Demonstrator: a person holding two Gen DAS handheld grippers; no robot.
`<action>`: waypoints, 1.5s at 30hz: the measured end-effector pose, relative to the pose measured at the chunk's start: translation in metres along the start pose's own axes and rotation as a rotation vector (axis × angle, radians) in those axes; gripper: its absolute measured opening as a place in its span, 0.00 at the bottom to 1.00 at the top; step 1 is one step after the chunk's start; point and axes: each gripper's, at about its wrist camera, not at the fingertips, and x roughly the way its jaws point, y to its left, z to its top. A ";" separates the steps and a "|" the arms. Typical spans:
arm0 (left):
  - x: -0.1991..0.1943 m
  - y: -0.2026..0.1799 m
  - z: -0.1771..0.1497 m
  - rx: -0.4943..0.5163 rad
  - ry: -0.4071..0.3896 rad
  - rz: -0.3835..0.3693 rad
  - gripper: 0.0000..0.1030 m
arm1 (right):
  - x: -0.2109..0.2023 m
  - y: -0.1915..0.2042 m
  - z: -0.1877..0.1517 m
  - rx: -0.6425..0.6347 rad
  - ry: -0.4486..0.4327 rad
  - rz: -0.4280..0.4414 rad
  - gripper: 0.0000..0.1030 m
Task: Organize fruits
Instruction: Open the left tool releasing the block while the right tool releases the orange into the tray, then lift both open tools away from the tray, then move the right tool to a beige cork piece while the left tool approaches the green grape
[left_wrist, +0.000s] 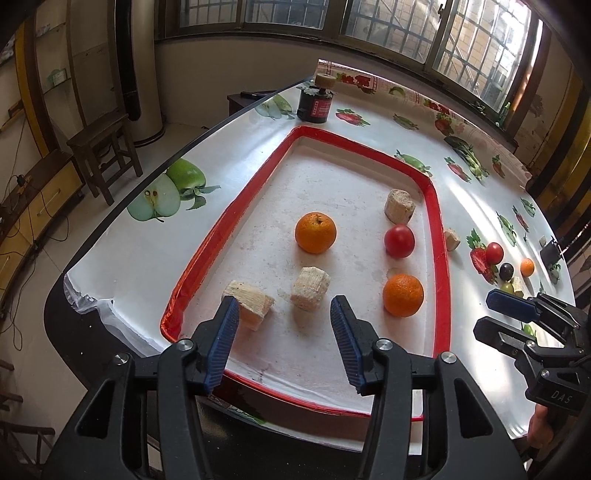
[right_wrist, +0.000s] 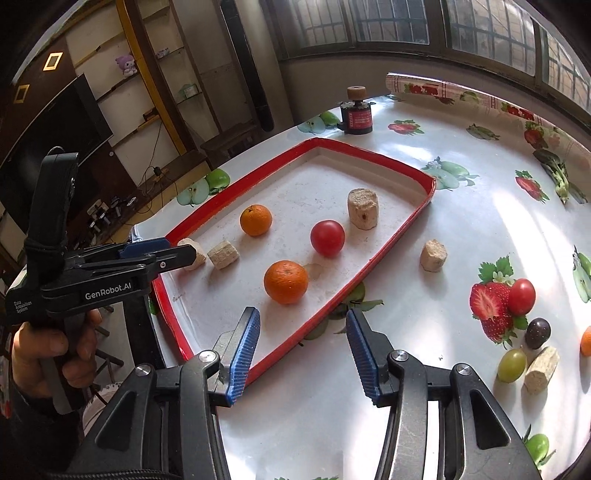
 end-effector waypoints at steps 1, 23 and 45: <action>-0.001 -0.002 0.000 0.003 -0.002 -0.001 0.49 | -0.003 -0.003 -0.002 0.007 -0.002 -0.005 0.49; -0.013 -0.082 -0.006 0.130 0.003 -0.094 0.48 | -0.063 -0.086 -0.058 0.188 -0.053 -0.120 0.49; 0.003 -0.191 -0.023 0.317 0.066 -0.208 0.48 | -0.095 -0.156 -0.095 0.327 -0.088 -0.209 0.49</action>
